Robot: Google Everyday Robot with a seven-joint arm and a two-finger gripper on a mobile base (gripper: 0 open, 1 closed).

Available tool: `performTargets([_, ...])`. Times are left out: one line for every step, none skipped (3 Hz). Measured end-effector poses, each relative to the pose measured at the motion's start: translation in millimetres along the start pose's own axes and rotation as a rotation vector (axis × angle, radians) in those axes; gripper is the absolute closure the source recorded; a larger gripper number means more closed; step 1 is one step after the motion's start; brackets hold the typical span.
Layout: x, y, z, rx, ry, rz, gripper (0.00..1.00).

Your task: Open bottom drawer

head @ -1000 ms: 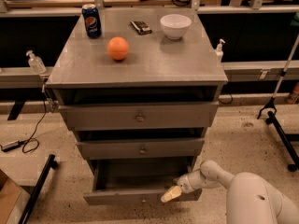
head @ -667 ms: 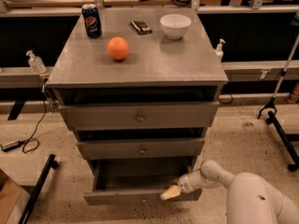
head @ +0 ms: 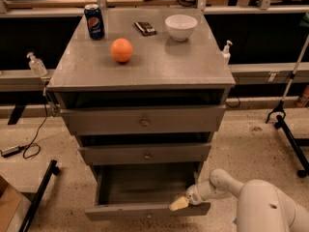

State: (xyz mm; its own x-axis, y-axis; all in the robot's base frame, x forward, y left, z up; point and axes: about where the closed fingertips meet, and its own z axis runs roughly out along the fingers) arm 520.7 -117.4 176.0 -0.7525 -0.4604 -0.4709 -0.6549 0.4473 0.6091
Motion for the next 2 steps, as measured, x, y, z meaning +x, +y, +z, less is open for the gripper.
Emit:
performTargets([35.5, 15.7, -1.0, -0.055, 0.023, 0.068, 1.0])
performTargets([33.5, 14.6, -1.7, -0.055, 0.023, 0.068, 0.0])
